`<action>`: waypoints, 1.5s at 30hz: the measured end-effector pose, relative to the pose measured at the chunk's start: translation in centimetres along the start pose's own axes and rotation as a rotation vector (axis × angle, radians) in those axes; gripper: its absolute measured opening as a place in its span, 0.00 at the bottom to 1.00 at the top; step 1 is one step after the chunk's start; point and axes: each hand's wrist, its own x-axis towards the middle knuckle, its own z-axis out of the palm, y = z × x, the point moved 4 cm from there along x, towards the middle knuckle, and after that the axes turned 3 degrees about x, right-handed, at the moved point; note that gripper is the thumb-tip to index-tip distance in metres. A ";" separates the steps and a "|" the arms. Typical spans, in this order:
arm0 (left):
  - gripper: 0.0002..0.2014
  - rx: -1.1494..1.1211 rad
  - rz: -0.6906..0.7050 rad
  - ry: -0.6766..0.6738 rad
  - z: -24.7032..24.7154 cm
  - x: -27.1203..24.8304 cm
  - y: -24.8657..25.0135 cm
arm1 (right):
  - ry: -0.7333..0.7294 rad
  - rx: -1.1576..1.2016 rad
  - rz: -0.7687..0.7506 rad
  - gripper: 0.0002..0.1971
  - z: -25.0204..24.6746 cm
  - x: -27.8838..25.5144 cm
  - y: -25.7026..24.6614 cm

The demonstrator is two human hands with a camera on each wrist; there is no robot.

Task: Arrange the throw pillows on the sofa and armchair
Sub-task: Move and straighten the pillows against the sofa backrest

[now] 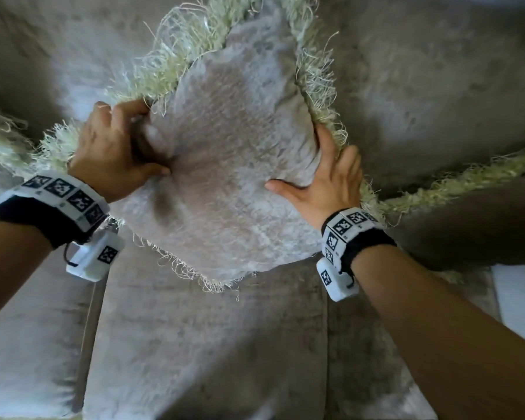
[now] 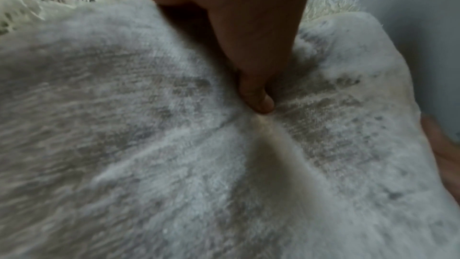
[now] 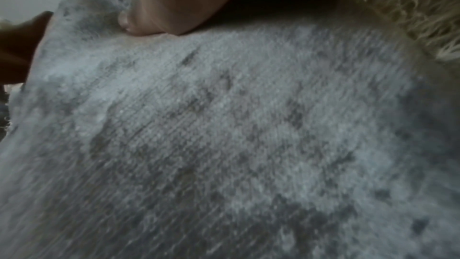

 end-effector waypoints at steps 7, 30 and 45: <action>0.48 -0.046 0.073 0.090 -2.4 0.6 0.9 | 0.091 0.020 -0.034 0.60 -1.8 0.6 -0.3; 0.47 0.085 0.013 0.054 -1.7 -3.3 0.6 | 0.058 -0.131 -0.098 0.56 -1.3 -2.5 0.6; 0.27 0.086 -0.198 -0.043 -0.3 -13.1 -2.0 | -0.088 0.092 -0.374 0.33 -1.1 -6.1 -2.2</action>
